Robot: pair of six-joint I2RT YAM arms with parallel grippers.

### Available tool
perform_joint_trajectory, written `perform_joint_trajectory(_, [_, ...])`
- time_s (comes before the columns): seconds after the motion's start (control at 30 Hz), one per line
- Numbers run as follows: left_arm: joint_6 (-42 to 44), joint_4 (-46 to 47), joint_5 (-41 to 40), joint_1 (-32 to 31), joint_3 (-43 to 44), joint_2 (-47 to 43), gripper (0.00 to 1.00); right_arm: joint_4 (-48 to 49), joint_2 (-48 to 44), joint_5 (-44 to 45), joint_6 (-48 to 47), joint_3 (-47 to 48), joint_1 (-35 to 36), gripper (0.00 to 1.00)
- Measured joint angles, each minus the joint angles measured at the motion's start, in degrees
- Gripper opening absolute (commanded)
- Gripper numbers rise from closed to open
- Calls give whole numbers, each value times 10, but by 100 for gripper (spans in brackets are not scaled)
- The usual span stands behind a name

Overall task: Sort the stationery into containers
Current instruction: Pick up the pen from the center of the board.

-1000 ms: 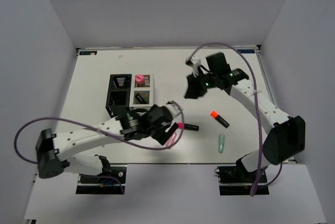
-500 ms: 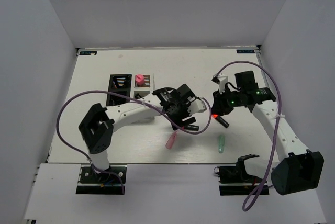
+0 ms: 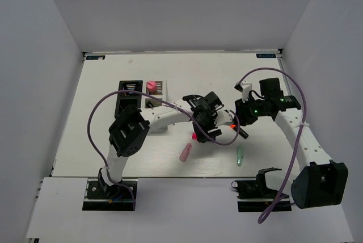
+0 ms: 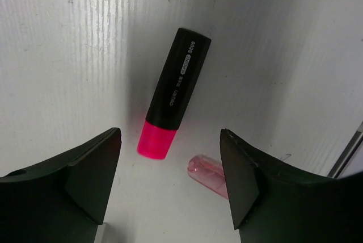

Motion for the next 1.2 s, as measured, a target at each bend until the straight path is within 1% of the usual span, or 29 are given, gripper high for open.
perform_joint_trajectory(0.07, [0, 6, 0, -1, -2, 11, 80, 0, 0, 1, -2, 0, -5, 32])
perform_joint_trajectory(0.27, [-5, 28, -3, -1, -12, 25, 74, -3, 0, 1, -10, 0, -14, 32])
perform_joint_trajectory(0.3, [-7, 32, -6, -1, -15, 26, 72, -3, 0, -1, -11, 0, -16, 33])
perform_joint_trajectory(0.43, [-15, 61, -29, -4, -34, 35, 71, -5, 0, -16, -14, 0, -19, 33])
perform_joint_trajectory(0.5, [-18, 76, -42, -7, -40, 35, 69, -10, 0, -21, -15, 0, -22, 33])
perform_joint_trajectory(0.57, [-23, 86, -47, -10, -43, 34, 63, -13, -1, -26, -15, 0, -26, 33])
perform_joint_trajectory(0.6, [-25, 90, -48, -11, -45, 34, 60, -14, -2, -29, -15, 0, -28, 33])
perform_joint_trajectory(0.63, [-27, 94, -50, -13, -47, 33, 53, -15, -2, -31, -15, 0, -29, 33])
perform_joint_trajectory(0.7, [-31, 102, -58, -19, -50, 32, 42, -17, -2, -35, -16, 0, -32, 33])
perform_joint_trajectory(0.73, [-33, 104, -62, -21, -50, 32, 35, -19, -2, -36, -17, 0, -33, 33])
perform_joint_trajectory(0.77, [-33, 107, -65, -24, -51, 32, 20, -22, -2, -38, -17, 0, -35, 33])
perform_joint_trajectory(0.8, [-31, 110, -70, -26, -52, 32, 14, -24, -2, -38, -17, 0, -36, 33])
perform_joint_trajectory(0.83, [-34, 113, -74, -28, -54, 31, 10, -26, -2, -40, -17, 0, -38, 33])
perform_joint_trajectory(0.87, [-36, 116, -77, -28, -57, 29, 2, -27, -2, -42, -18, 0, -39, 33])
perform_joint_trajectory(0.9, [-38, 118, -78, -28, -59, 28, 0, -28, -2, -45, -18, 0, -41, 36])
perform_joint_trajectory(0.93, [-41, 121, -80, -29, -62, 25, 0, -27, -2, -47, -19, 0, -42, 45])
perform_joint_trajectory(0.97, [-45, 125, -82, -29, -66, 22, 0, -28, -2, -49, -19, 0, -43, 67])
perform_joint_trajectory(1.03, [-57, 132, -86, -29, -76, 14, 0, -28, -2, -49, -25, 0, -47, 73])
perform_joint_trajectory(1.07, [-67, 132, -88, -29, -84, 8, 0, -28, -2, -50, -30, 0, -48, 73])
perform_joint_trajectory(1.1, [-76, 131, -90, -28, -95, -2, 0, -29, -2, -53, -32, 0, -48, 69])
perform_joint_trajectory(1.13, [-85, 129, -91, -25, -106, -15, 0, -29, -2, -60, -35, 0, -48, 55])
perform_joint_trajectory(1.17, [-96, 129, -93, -23, -119, -32, 0, -31, -2, -69, -41, 0, -48, 34])
perform_joint_trajectory(1.2, [-107, 133, -93, -21, -132, -54, 0, -36, -2, -79, -41, 0, -48, 4])
